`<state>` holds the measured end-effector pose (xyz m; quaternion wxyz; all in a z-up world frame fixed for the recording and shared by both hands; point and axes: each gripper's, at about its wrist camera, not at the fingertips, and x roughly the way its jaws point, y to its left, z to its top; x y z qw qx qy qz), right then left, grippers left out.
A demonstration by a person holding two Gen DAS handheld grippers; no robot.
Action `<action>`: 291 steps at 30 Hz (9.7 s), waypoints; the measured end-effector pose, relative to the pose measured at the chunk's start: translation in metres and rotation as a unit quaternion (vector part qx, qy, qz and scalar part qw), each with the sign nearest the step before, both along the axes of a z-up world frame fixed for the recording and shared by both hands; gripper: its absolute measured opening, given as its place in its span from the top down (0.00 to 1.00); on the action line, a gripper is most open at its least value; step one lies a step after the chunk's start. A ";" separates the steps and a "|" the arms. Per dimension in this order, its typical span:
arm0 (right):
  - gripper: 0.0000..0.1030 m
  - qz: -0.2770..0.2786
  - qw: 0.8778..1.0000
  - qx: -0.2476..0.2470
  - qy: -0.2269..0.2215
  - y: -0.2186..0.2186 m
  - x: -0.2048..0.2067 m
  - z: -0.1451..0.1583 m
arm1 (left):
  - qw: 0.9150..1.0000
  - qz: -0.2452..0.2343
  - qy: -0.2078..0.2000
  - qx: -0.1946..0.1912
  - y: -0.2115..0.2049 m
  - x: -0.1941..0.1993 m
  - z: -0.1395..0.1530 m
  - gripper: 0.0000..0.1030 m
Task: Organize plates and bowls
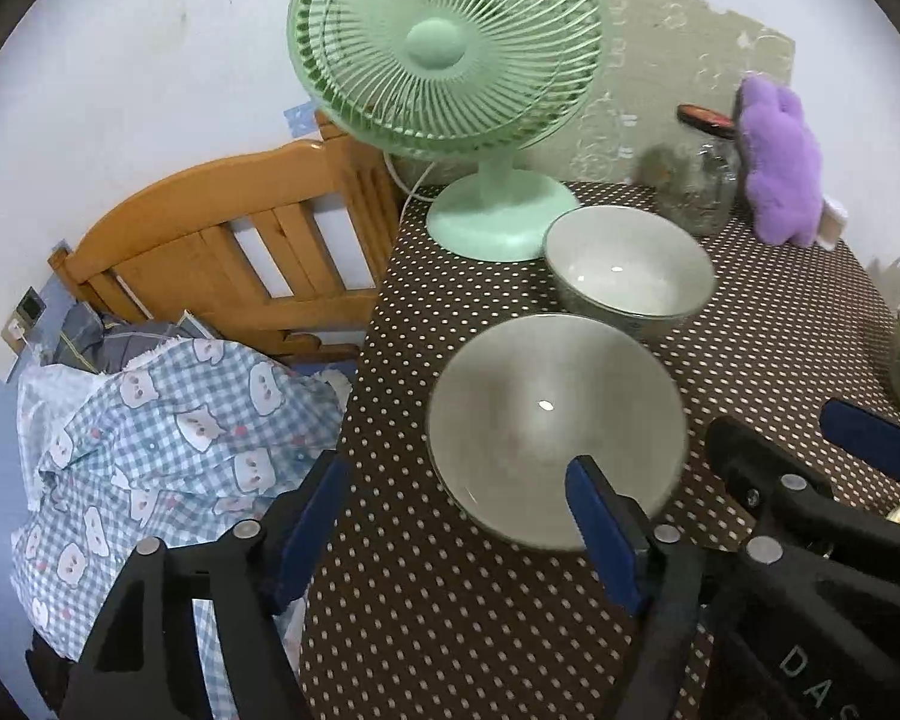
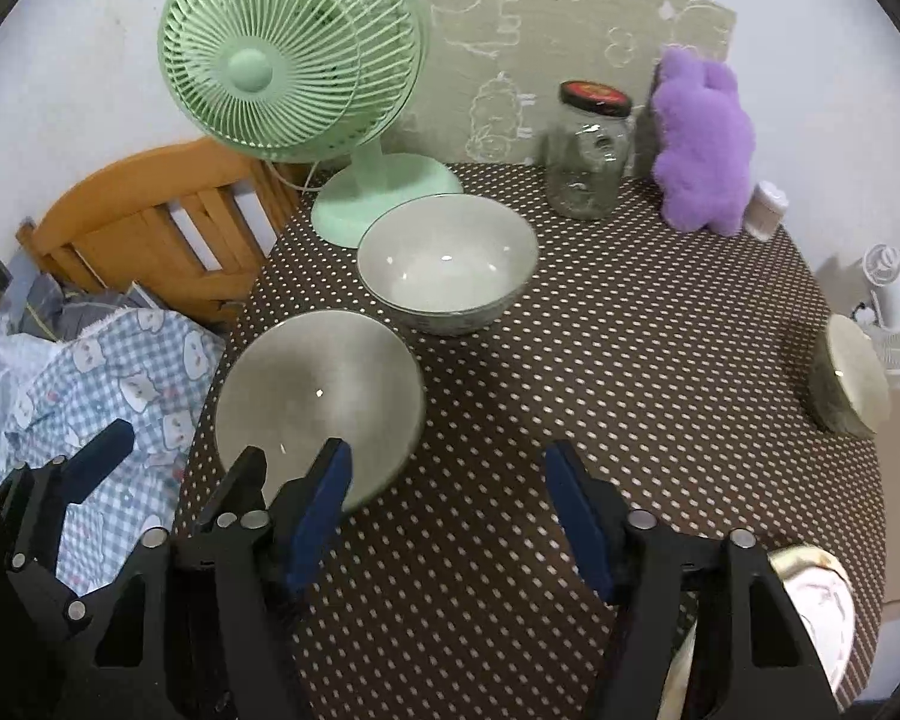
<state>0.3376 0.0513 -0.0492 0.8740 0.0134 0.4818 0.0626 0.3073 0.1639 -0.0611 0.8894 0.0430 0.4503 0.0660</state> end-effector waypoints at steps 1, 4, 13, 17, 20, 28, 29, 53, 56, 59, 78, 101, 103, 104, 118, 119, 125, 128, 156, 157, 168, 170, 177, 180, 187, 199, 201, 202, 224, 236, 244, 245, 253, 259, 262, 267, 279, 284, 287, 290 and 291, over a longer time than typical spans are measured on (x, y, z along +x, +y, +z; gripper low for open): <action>0.36 -0.001 1.000 -0.002 0.001 0.001 0.004 -0.003 | 1.000 0.001 0.002 0.000 0.002 0.005 -0.004 0.28; 0.41 -0.009 1.000 0.003 0.012 0.005 0.018 -0.014 | 1.000 0.027 0.009 -0.003 0.013 0.018 -0.013 0.37; 0.72 -0.013 0.999 -0.006 0.035 0.022 0.042 -0.041 | 0.998 0.026 0.045 -0.044 0.027 0.040 -0.042 0.67; 0.83 -0.014 0.999 -0.003 0.043 0.023 0.046 -0.049 | 0.997 0.015 0.049 -0.052 0.026 0.042 -0.047 0.79; 0.89 -0.008 0.999 -0.006 0.048 0.024 0.048 -0.053 | 0.997 0.011 0.056 -0.059 0.025 0.043 -0.051 0.89; 0.90 0.003 0.999 -0.017 0.046 0.028 0.048 -0.052 | 0.997 0.014 0.061 -0.055 0.023 0.042 -0.049 0.90; 0.90 0.003 0.999 -0.018 0.047 0.027 0.047 -0.052 | 0.996 0.012 0.062 -0.058 0.022 0.041 -0.049 0.90; 0.89 -0.050 0.997 -0.025 0.057 -0.054 -0.055 -0.028 | 0.994 -0.037 0.075 -0.064 -0.061 -0.051 -0.028 0.90; 0.89 -0.051 0.997 -0.030 0.052 -0.062 -0.071 -0.029 | 0.994 -0.041 0.082 -0.067 -0.069 -0.064 -0.032 0.89; 0.89 -0.056 0.996 -0.024 0.061 -0.072 -0.087 -0.035 | 0.992 -0.045 0.091 -0.069 -0.076 -0.078 -0.037 0.89; 0.89 -0.082 0.993 -0.032 0.074 -0.100 -0.138 -0.047 | 0.988 -0.065 0.103 -0.099 -0.100 -0.122 -0.048 0.88; 0.89 -0.083 0.990 -0.015 0.111 -0.103 -0.143 -0.050 | 0.991 -0.070 0.098 -0.054 -0.106 -0.126 -0.039 0.61; 0.88 -0.071 0.991 -0.025 0.109 -0.102 -0.144 -0.047 | 0.991 -0.064 0.105 -0.061 -0.104 -0.126 -0.040 0.59; 0.87 -0.067 0.992 -0.031 0.106 -0.101 -0.144 -0.045 | 0.990 -0.062 0.107 -0.062 -0.103 -0.126 -0.040 0.58; 0.27 -0.036 0.999 -0.002 0.036 -0.121 -0.152 0.006 | 0.994 -0.067 0.059 -0.056 -0.119 -0.133 0.006 0.20; 0.25 -0.034 0.999 0.002 0.033 -0.125 -0.153 0.010 | 0.995 -0.067 0.055 -0.058 -0.123 -0.132 0.010 0.17; 0.17 -0.031 0.999 0.004 0.008 -0.151 -0.150 0.033 | 0.996 -0.066 0.032 -0.055 -0.147 -0.125 0.032 0.15; 0.17 -0.029 1.000 0.009 0.000 -0.168 -0.144 0.045 | 0.996 -0.067 0.027 -0.048 -0.159 -0.121 0.041 0.16; 0.17 -0.020 0.998 0.025 -0.048 -0.327 -0.071 0.082 | 0.997 -0.042 0.000 -0.069 -0.315 -0.061 0.067 0.17; 0.17 -0.018 0.998 0.023 -0.050 -0.334 -0.065 0.080 | 0.997 -0.039 0.001 -0.071 -0.320 -0.057 0.064 0.17; 0.17 -0.025 0.999 0.023 -0.043 -0.389 -0.019 0.049 | 0.997 -0.045 -0.006 -0.063 -0.379 -0.011 0.033 0.19; 0.17 -0.025 0.999 0.024 -0.038 -0.395 -0.010 0.042 | 0.997 -0.048 -0.003 -0.056 -0.386 -0.002 0.027 0.22; 0.17 -0.029 0.999 0.036 -0.025 -0.410 0.021 0.016 | 0.998 -0.045 0.013 -0.049 -0.403 0.032 0.004 0.30; 0.22 -0.034 0.999 0.025 -0.023 -0.413 0.035 0.005 | 0.998 -0.045 0.020 -0.047 -0.408 0.045 -0.006 0.30; 0.30 -0.043 0.999 0.028 0.002 -0.420 0.064 -0.028 | 0.998 -0.039 0.040 -0.035 -0.415 0.073 -0.032 0.44; 0.57 -0.048 0.997 0.038 0.041 -0.424 0.093 -0.067 | 0.996 -0.037 0.071 -0.029 -0.423 0.098 -0.059 0.68; 0.64 -0.046 0.997 0.038 0.047 -0.423 0.096 -0.071 | 0.996 -0.039 0.077 -0.032 -0.423 0.101 -0.063 0.72; 0.68 -0.044 0.997 0.039 0.049 -0.423 0.096 -0.073 | 0.996 -0.040 0.079 -0.033 -0.424 0.102 -0.065 0.72; 0.72 -0.042 0.997 0.030 0.051 -0.407 0.079 -0.056 | 0.994 -0.055 0.083 -0.035 -0.416 0.082 -0.044 0.74; 0.72 -0.046 0.998 0.023 0.030 -0.380 0.039 -0.012 | 0.995 -0.064 0.062 -0.044 -0.383 0.040 -0.007 0.74; 0.72 -0.057 0.998 0.026 0.019 -0.351 0.001 0.013 | 0.995 -0.070 0.051 -0.050 -0.354 0.009 0.015 0.74; 0.72 -0.058 0.998 0.027 0.018 -0.347 -0.004 0.016 | 0.995 -0.071 0.050 -0.050 -0.350 0.005 0.017 0.74; 0.72 -0.069 0.997 0.020 0.008 -0.310 -0.044 0.033 | 0.994 -0.082 0.044 -0.061 -0.314 -0.030 0.030 0.74; 0.72 -0.079 0.997 0.020 0.007 -0.279 -0.073 0.038 | 0.993 -0.092 0.041 -0.060 -0.283 -0.058 0.033 0.74; 0.72 -0.081 0.996 0.021 0.007 -0.263 -0.087 0.039 | 0.993 -0.095 0.040 -0.059 -0.267 -0.069 0.033 0.74; 0.72 -0.083 0.996 0.022 0.005 -0.236 -0.105 0.042 | 0.993 -0.099 0.036 -0.055 -0.243 -0.086 0.035 0.74; 0.72 -0.079 0.997 0.018 0.004 -0.182 -0.137 0.038 | 0.993 -0.103 0.036 -0.053 -0.187 -0.117 0.030 0.74; 0.72 -0.073 0.997 0.018 0.014 -0.161 -0.145 0.029 | 0.993 -0.100 0.043 -0.047 -0.167 -0.123 0.022 0.74; 0.72 -0.069 0.997 0.019 0.021 -0.149 -0.149 0.023 | 0.993 -0.097 0.050 -0.045 -0.156 -0.126 0.016 0.74; 0.72 -0.064 0.997 0.017 0.030 -0.139 -0.150 0.017 | 0.993 -0.093 0.057 -0.045 -0.147 -0.127 0.010 0.74; 0.72 -0.063 0.997 0.016 0.031 -0.137 -0.150 0.015 | 0.993 -0.092 0.058 -0.045 -0.145 -0.127 0.009 0.74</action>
